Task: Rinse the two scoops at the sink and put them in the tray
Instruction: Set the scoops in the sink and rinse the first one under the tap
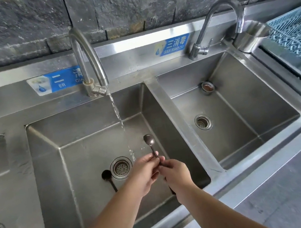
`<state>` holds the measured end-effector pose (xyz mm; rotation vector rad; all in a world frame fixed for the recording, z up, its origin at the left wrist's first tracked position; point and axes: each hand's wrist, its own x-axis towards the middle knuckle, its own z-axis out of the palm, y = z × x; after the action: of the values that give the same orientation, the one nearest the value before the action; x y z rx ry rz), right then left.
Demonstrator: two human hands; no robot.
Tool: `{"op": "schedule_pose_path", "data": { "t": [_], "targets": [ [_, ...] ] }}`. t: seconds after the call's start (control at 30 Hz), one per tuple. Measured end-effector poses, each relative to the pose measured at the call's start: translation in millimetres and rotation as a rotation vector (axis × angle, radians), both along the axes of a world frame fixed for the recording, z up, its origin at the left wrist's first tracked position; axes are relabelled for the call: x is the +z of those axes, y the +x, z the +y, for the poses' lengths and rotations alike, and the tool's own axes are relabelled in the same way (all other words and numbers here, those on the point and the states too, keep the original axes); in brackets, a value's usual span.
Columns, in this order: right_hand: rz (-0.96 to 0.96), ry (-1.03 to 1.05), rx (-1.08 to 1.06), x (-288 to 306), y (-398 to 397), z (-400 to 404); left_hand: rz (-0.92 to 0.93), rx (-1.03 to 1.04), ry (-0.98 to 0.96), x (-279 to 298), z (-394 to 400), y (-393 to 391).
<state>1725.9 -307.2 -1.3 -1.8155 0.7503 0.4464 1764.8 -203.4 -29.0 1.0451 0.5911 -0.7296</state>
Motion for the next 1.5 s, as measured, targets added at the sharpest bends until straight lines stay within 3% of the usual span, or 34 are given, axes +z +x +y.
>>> {"op": "schedule_pose_path", "data": {
  "t": [0.13,0.3,0.53,0.77,0.93,1.1,1.3,1.5],
  "targets": [
    [-0.069,0.141,-0.059,0.7,10.4,-37.9,-0.096,-0.053,0.062,4.2,-29.5,18.7],
    [-0.106,0.111,-0.009,-0.3,45.8,-109.7,-0.181,-0.083,0.219,7.2,-101.4,55.3],
    [0.019,-0.234,0.089,-23.1,115.4,-263.9,-0.353,-0.257,0.435,-15.0,-238.9,107.9],
    [0.164,-0.028,-0.027,-83.5,163.7,-361.2,-0.347,-0.509,0.549,-73.5,-332.6,144.9],
    [0.293,-0.077,0.100,-159.9,190.7,-384.3,-0.392,-0.767,0.745,-128.9,-364.1,161.2],
    [0.420,-0.029,0.086,-221.8,199.5,-387.6,-0.340,-0.818,0.920,-183.9,-374.5,159.7],
    [0.589,-0.033,-0.012,-262.2,188.3,-384.5,-0.250,-0.875,0.956,-234.1,-377.1,145.8],
    [0.600,-0.063,-0.068,-282.2,188.6,-376.9,-0.264,-0.864,0.977,-257.3,-377.2,142.7]
  ]
}}
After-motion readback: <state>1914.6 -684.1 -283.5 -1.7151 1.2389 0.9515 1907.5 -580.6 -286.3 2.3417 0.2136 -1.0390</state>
